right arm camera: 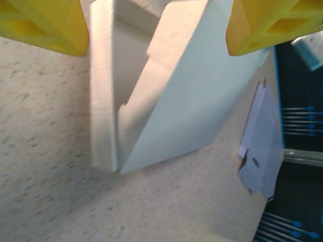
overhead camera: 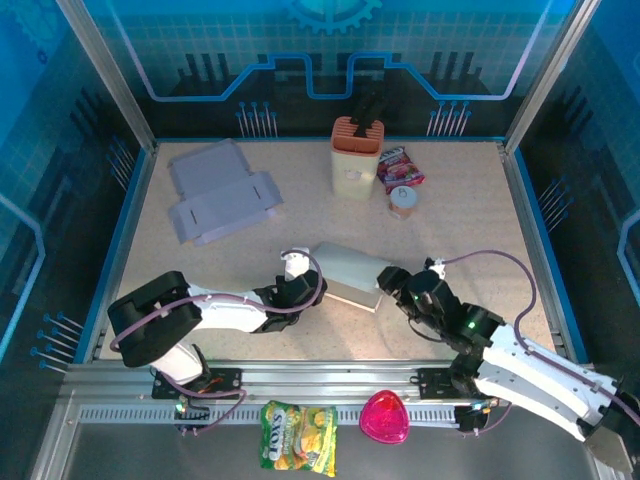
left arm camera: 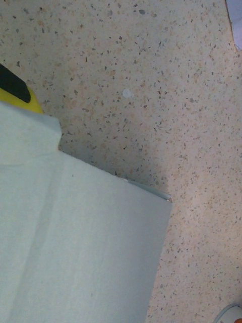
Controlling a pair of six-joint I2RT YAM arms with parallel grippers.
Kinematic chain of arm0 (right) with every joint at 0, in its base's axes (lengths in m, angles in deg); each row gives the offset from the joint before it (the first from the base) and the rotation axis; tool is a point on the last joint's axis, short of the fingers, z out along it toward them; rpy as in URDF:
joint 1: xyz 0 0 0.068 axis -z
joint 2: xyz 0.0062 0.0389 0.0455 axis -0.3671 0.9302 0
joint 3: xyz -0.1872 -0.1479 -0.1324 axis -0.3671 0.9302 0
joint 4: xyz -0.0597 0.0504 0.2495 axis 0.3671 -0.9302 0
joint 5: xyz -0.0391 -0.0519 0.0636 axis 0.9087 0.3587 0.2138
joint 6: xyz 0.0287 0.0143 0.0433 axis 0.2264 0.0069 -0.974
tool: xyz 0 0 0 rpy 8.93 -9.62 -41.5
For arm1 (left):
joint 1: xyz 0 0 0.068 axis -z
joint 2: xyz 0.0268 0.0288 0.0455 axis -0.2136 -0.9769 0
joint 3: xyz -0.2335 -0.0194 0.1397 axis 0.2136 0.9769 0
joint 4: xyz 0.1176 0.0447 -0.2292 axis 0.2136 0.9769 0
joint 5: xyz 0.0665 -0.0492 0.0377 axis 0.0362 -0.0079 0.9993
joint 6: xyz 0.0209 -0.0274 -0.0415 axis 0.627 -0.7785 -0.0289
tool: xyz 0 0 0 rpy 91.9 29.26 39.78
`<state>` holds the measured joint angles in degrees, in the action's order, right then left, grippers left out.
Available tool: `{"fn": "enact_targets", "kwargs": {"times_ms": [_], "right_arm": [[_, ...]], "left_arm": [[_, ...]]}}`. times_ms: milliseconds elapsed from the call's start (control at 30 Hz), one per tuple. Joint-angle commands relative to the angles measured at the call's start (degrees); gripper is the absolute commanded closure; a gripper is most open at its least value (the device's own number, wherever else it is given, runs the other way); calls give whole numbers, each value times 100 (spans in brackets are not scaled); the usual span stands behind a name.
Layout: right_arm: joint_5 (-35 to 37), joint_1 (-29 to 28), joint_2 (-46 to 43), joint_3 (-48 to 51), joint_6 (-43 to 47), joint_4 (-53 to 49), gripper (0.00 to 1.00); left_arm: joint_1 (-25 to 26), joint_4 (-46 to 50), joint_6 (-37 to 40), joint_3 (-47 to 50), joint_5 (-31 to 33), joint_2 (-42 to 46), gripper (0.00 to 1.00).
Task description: Fold the paper box
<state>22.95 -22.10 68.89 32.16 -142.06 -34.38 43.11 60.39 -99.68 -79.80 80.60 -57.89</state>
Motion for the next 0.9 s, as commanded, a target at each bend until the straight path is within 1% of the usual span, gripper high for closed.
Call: {"fn": "enact_targets", "kwargs": {"times_ms": [0,100,267,367,433,600,667,767,867], "right_arm": [[-929,569,33,-28,513,72,28],[-1497,942,297,-261,844,84,28],[-2166,1151,967,-395,1084,346,36],[-2251,1165,1172,-404,1152,352,38],[-2216,1211,1161,-346,1169,352,40],[-2353,1444,1211,-192,1245,601,49],[-2499,1533,1343,-189,1307,737,55],[-2606,1553,1609,-202,1388,947,60],[-2692,1577,1906,-177,1439,1124,61]], "left_arm": [[55,420,-131,126,-49,-130,100],[81,460,-143,109,-38,-110,100],[134,631,-166,3,-6,-112,100],[152,705,-175,-30,4,-117,100],[158,715,-175,-37,6,-104,100],[182,763,-182,-51,-2,-104,100],[186,801,-185,-54,-27,-85,100],[195,855,-227,-49,-108,-13,100],[195,955,-305,-20,-261,97,100]]}}
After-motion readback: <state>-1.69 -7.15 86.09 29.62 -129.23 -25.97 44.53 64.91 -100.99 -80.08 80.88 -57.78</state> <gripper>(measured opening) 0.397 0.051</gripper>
